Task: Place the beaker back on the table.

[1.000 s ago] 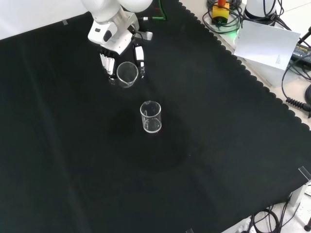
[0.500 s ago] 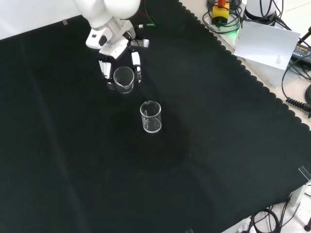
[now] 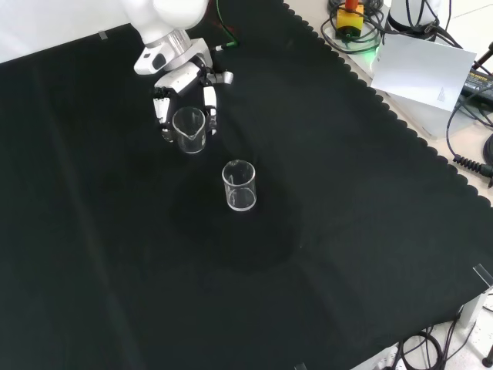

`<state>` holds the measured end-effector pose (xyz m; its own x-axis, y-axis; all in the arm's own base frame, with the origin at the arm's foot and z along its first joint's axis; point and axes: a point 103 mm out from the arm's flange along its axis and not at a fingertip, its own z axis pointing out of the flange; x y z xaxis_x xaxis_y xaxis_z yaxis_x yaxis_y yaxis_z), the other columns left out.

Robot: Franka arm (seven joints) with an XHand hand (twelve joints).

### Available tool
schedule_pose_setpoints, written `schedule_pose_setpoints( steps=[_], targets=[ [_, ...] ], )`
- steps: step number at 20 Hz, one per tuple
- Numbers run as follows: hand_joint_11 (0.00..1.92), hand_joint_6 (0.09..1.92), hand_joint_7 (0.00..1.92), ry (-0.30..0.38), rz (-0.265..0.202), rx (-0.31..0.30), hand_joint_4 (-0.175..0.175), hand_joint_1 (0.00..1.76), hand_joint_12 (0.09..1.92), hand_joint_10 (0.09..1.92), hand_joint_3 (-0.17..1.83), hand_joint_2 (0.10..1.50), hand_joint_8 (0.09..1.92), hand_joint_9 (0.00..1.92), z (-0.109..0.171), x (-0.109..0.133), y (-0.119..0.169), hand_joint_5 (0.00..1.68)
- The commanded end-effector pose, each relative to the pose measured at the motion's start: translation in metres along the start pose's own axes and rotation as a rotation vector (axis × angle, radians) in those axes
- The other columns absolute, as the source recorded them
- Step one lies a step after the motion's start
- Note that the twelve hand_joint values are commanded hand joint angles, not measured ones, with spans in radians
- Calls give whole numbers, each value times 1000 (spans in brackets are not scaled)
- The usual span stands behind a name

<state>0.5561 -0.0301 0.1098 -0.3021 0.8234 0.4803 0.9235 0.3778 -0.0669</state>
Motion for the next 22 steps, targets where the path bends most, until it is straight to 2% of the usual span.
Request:
schedule_pose_setpoints(
  steps=[1,15,22],
  targets=[
    [1111,837,1287,22,13,-21,-105,1285,790,914,-175,1107,690,1346,17,-13,0,1058],
    [1130,785,1312,51,25,-43,-106,1289,774,869,-175,1096,644,1355,34,-22,5,1086],
    [1137,783,1323,69,29,-37,-96,1288,768,847,-175,1093,612,1348,39,-26,6,1092]
  ],
)
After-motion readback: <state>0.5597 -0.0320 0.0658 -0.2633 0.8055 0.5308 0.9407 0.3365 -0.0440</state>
